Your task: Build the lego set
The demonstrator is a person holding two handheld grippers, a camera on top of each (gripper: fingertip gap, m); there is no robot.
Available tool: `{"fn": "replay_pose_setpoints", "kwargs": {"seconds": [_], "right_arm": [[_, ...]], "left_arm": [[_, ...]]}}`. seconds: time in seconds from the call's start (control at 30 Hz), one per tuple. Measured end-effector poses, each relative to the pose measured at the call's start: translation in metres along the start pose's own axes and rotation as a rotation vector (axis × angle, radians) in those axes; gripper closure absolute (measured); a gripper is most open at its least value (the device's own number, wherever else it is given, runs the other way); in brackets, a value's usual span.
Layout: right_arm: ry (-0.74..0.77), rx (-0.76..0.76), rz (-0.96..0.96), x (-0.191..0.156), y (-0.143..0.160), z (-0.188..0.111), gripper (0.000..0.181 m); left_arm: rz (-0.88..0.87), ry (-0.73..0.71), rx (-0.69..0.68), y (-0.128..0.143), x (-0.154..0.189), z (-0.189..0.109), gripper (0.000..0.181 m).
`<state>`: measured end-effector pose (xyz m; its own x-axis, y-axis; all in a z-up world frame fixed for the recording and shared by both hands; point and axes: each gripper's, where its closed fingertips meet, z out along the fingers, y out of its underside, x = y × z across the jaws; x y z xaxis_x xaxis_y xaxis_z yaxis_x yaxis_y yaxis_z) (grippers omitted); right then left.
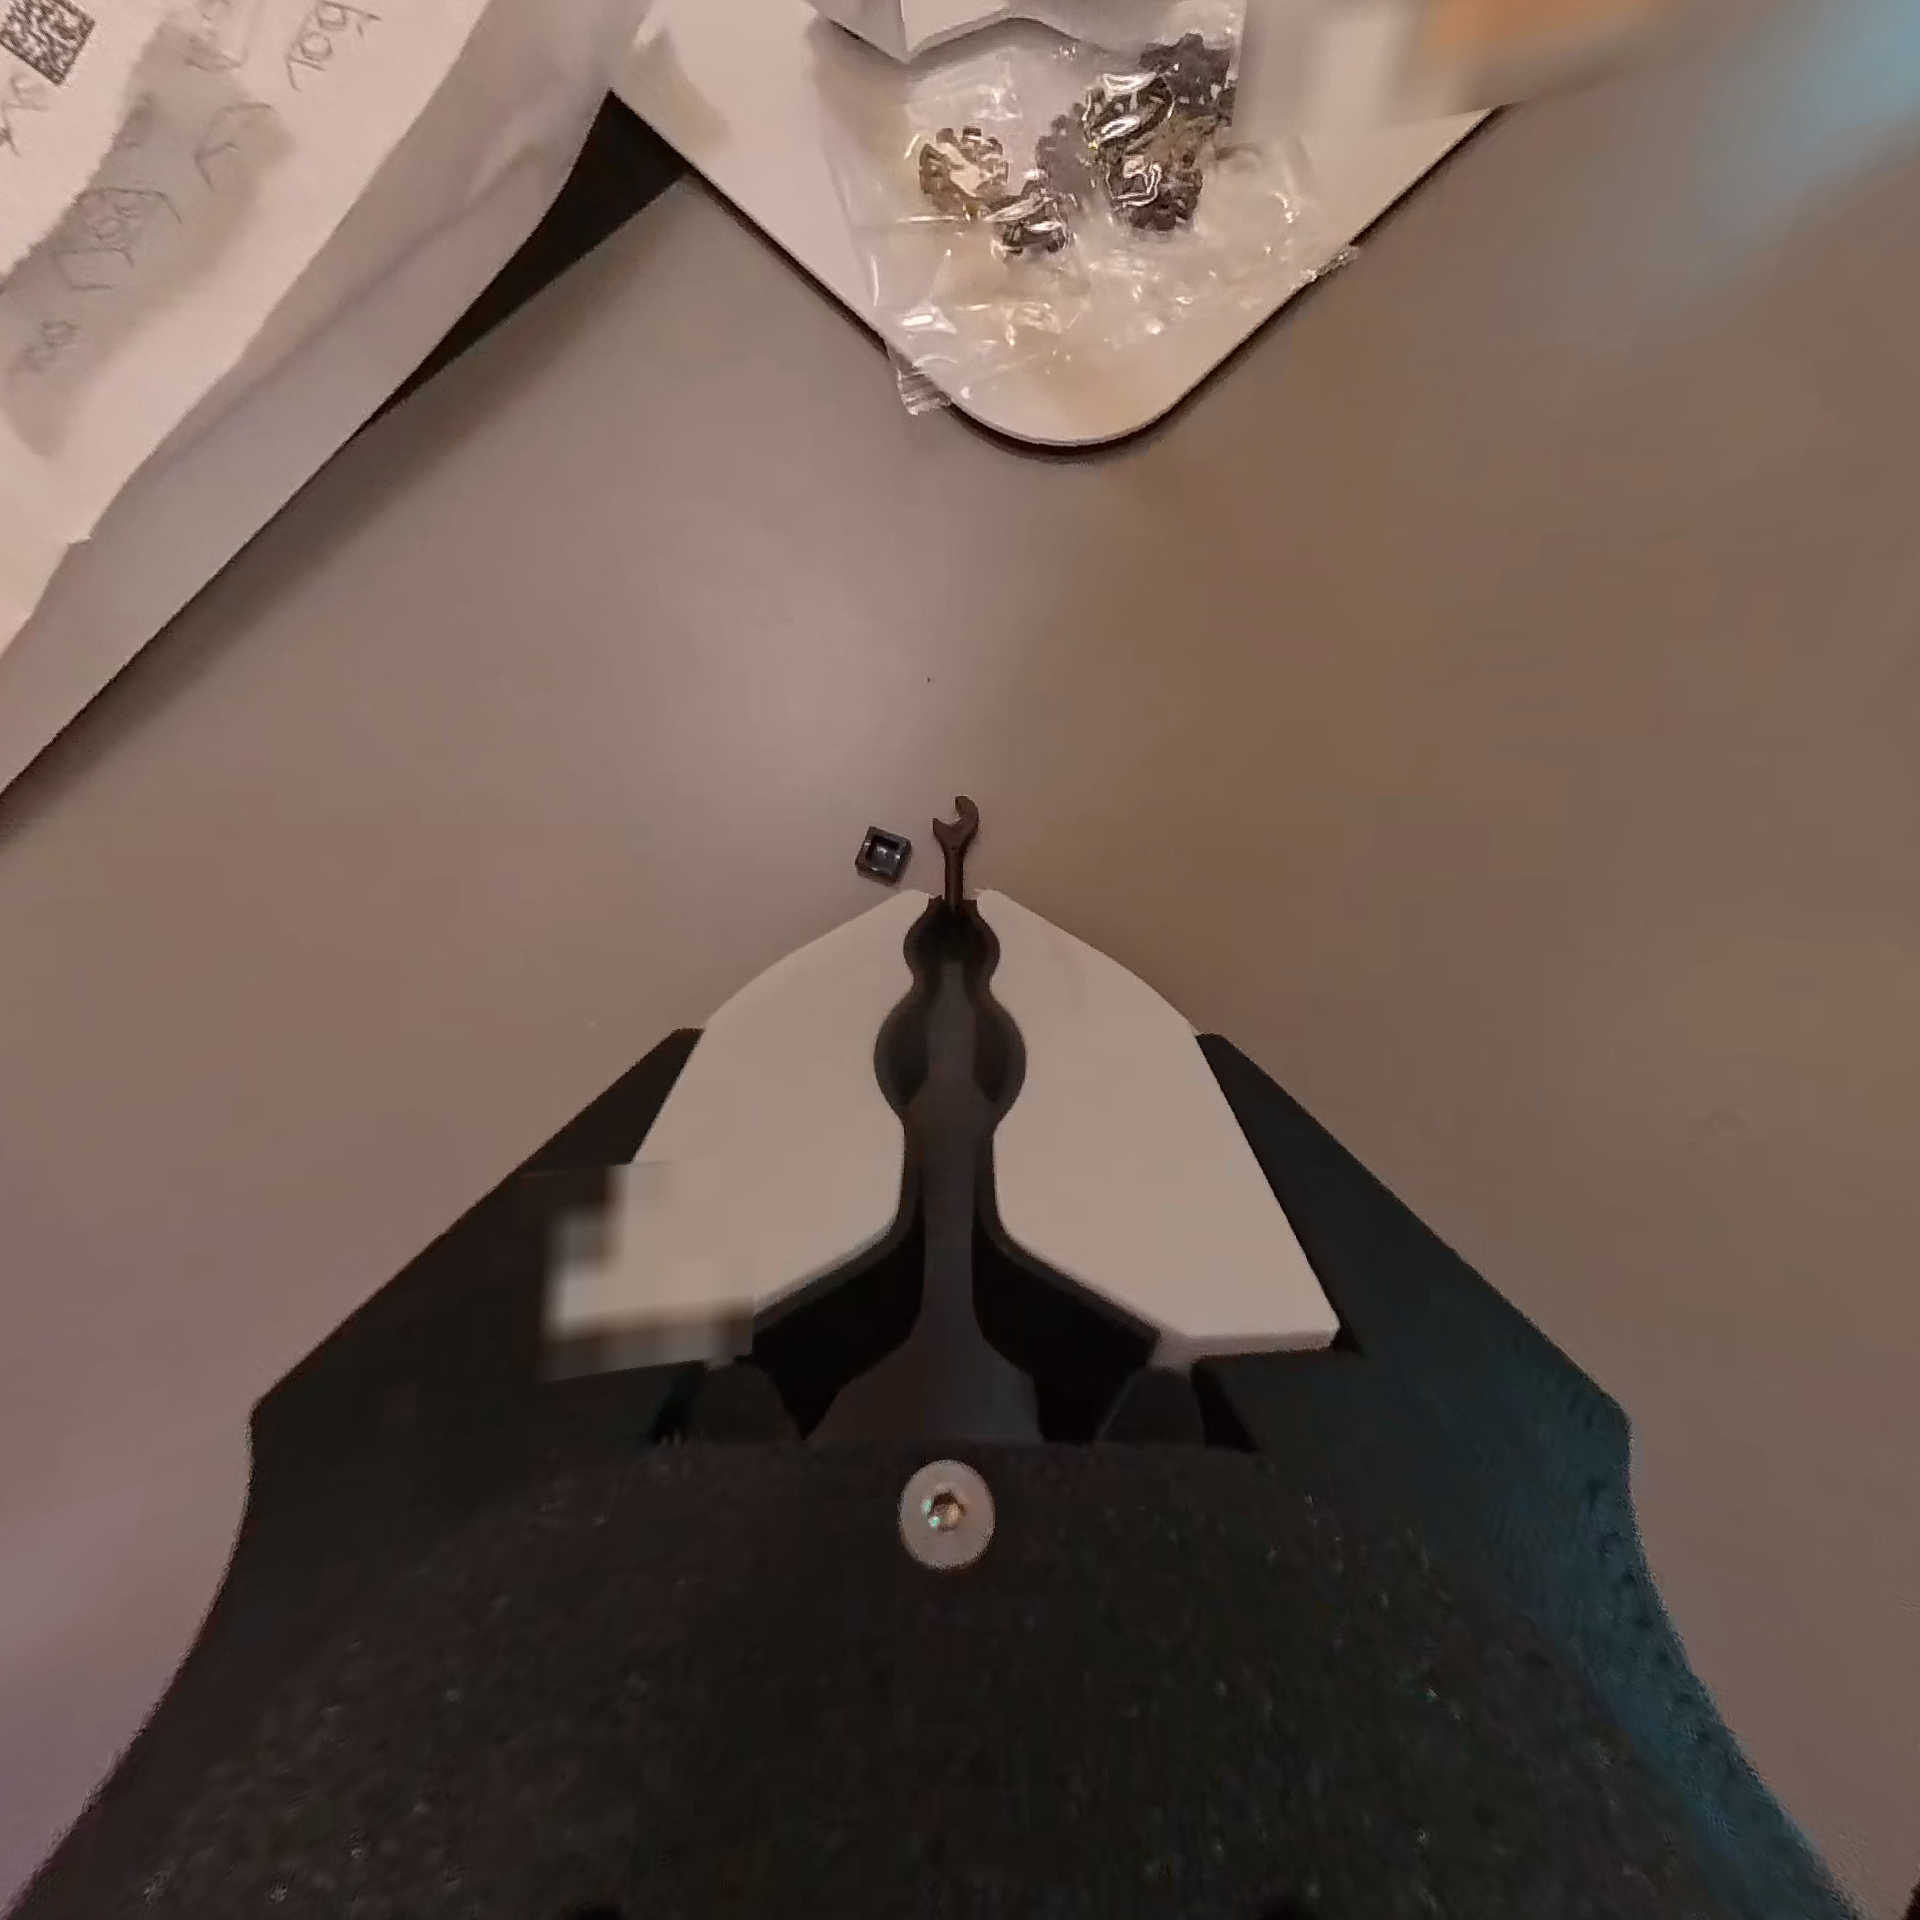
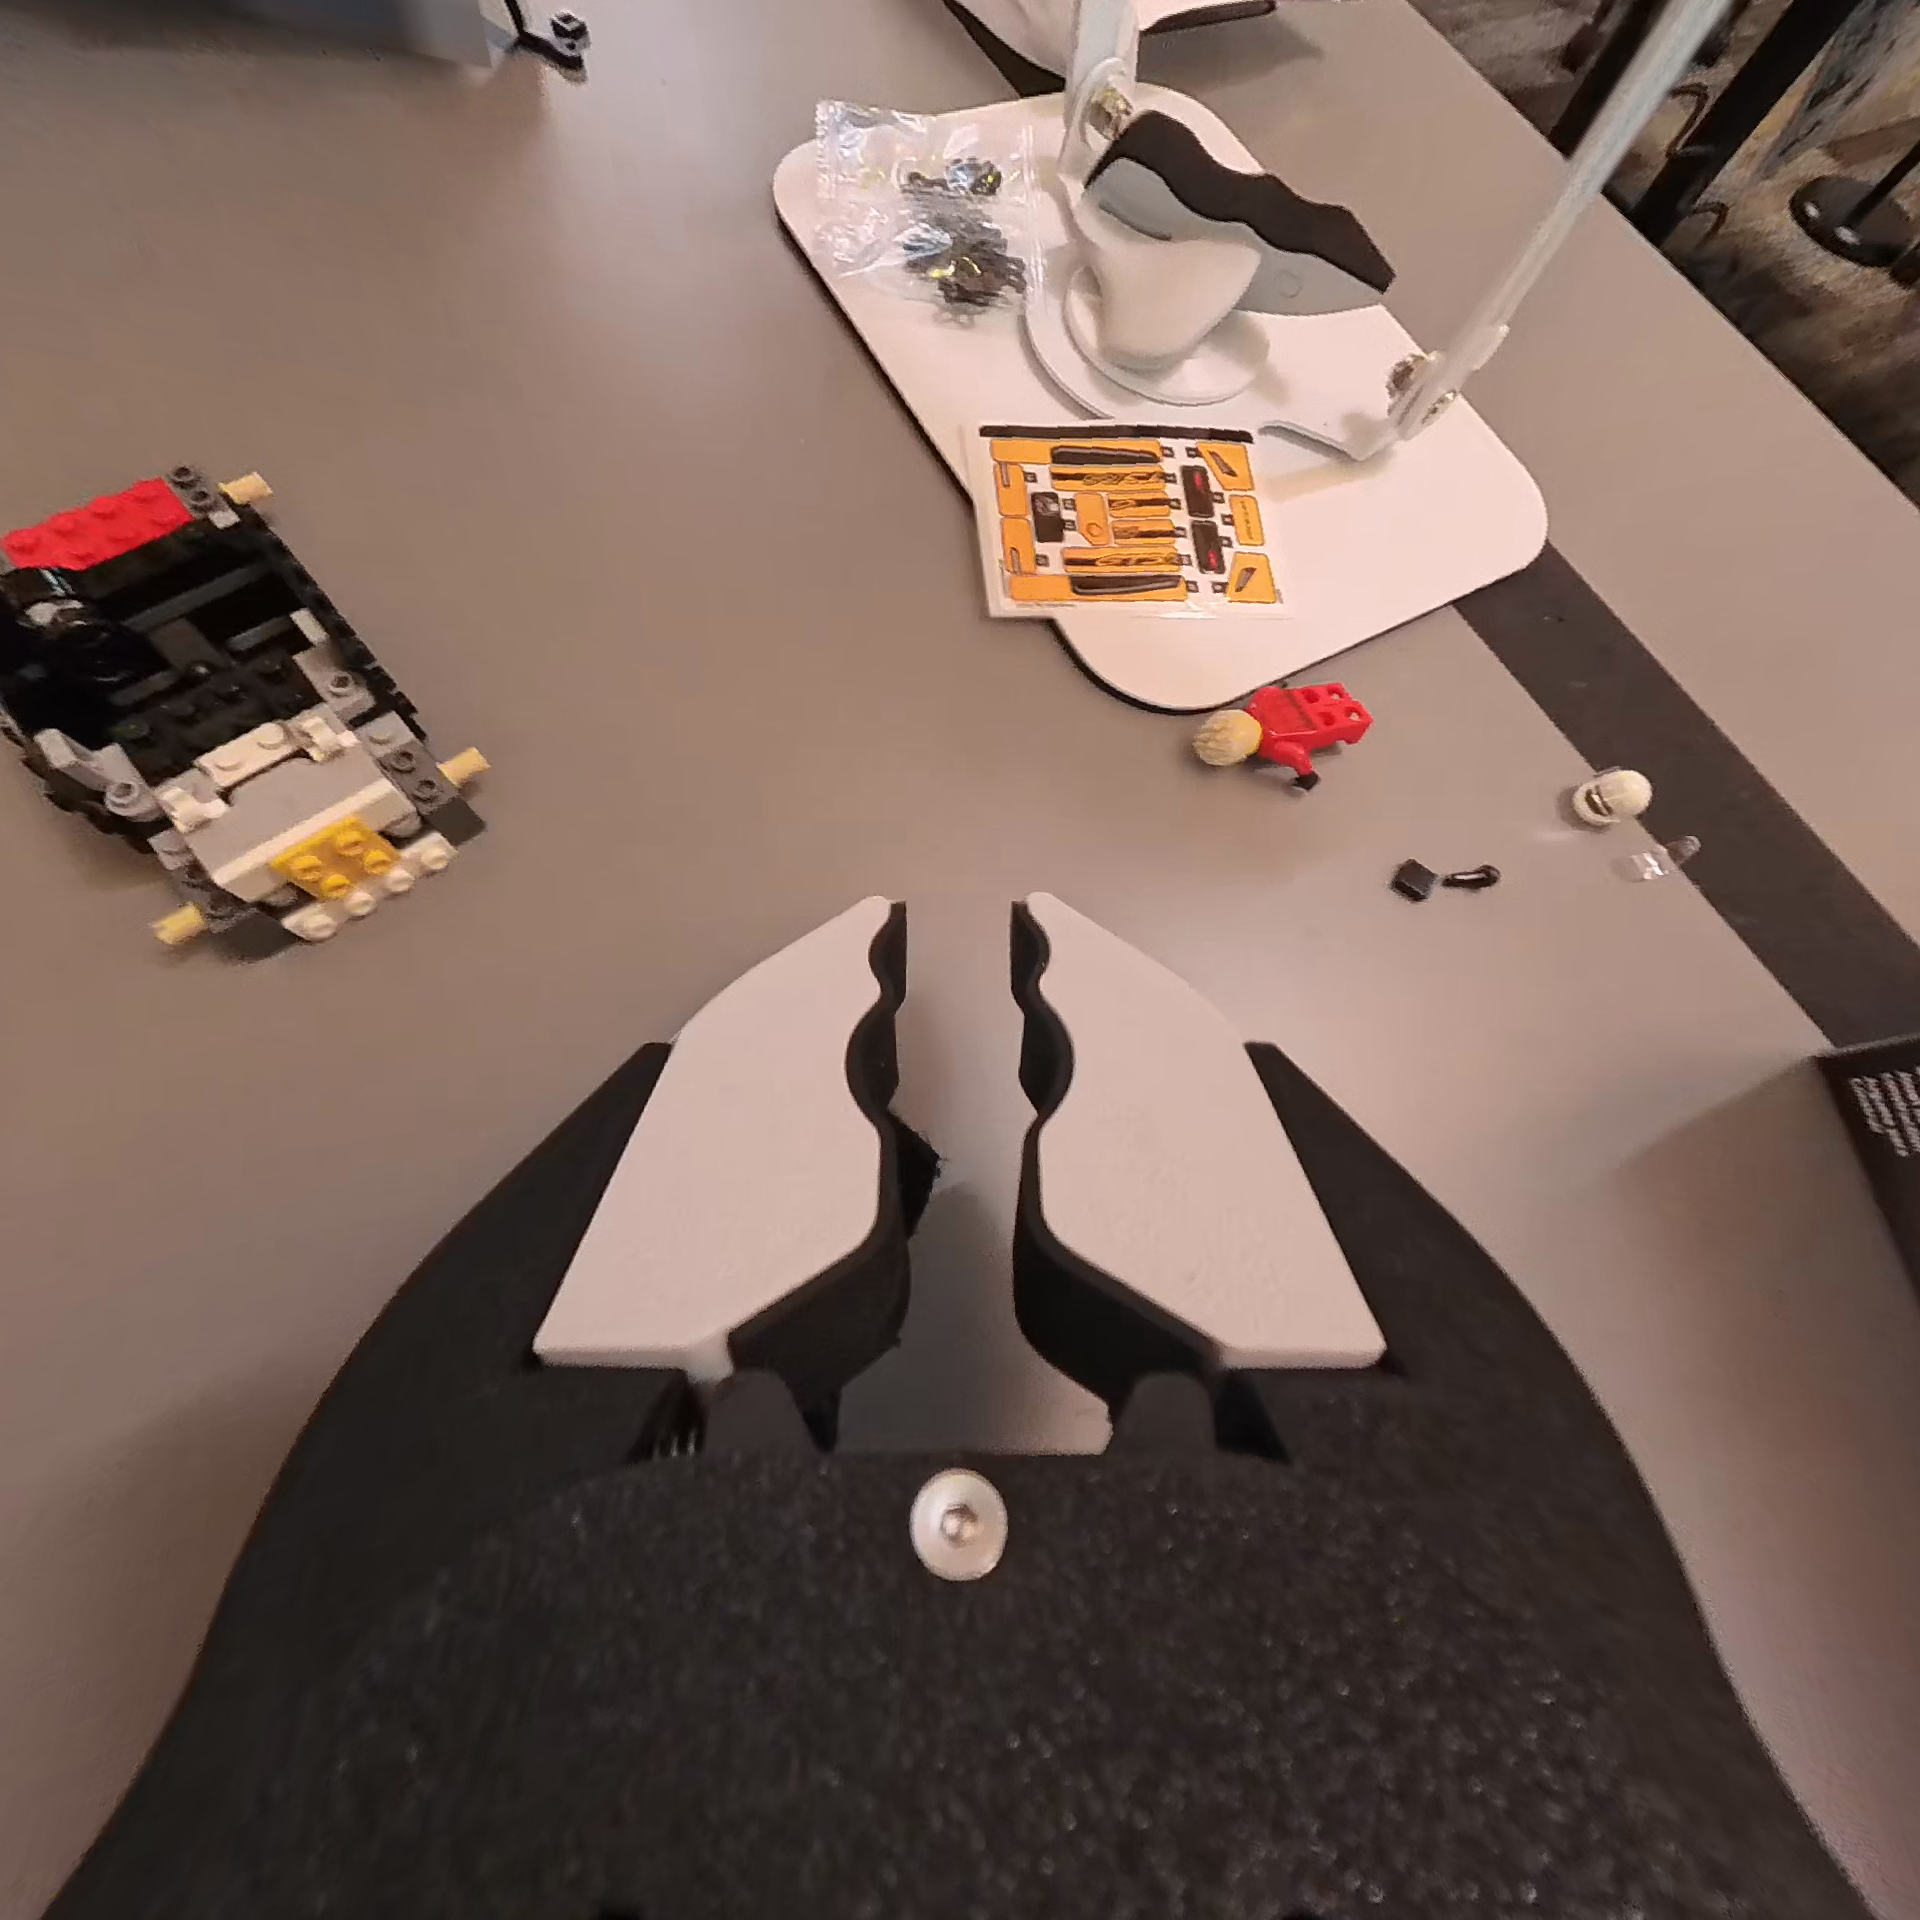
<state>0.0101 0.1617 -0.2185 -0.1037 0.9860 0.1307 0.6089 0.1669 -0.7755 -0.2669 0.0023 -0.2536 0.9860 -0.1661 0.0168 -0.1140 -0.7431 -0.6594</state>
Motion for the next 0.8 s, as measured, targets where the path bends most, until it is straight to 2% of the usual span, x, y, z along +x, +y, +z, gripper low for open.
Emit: {"fn": "replay_pose_setpoints", "kwargs": {"seconds": [0.1,0.17,0.37,0.47,0.53,0.63,0.73,0.8], "right_arm": [[-0.024,0.028,-0.022,-0.013,-0.013,0.001,0.163],[-0.050,0.076,-0.057,-0.028,-0.030,0.001,0.163],[-0.183,0.237,-0.215,-0.092,-0.083,0.005,0.159],[-0.244,0.254,-0.234,-0.111,-0.093,0.008,0.156],[-0.283,0.268,-0.222,-0.118,-0.095,0.008,0.157],[-0.317,0.283,-0.218,-0.124,-0.094,0.006,0.161],[-0.338,0.327,-0.233,-0.129,-0.099,0.000,0.181],[-0.331,0.310,-0.254,-0.129,-0.096,0.001,0.181]], "left_arm": [[-0.004,0.004,-0.003,-0.001,0.004,0.001,0.178],[0.027,0.072,0.031,-0.007,0.026,0.002,0.178],[0.266,0.268,0.208,-0.067,0.130,-0.010,0.179],[0.436,0.306,0.274,-0.088,0.183,-0.022,0.179],[0.512,0.313,0.300,-0.094,0.206,-0.027,0.179],[0.579,0.325,0.306,-0.096,0.226,-0.029,0.179],[0.613,0.309,0.288,-0.094,0.229,-0.026,0.179],[0.601,0.322,0.300,-0.095,0.230,-0.026,0.179]]}}
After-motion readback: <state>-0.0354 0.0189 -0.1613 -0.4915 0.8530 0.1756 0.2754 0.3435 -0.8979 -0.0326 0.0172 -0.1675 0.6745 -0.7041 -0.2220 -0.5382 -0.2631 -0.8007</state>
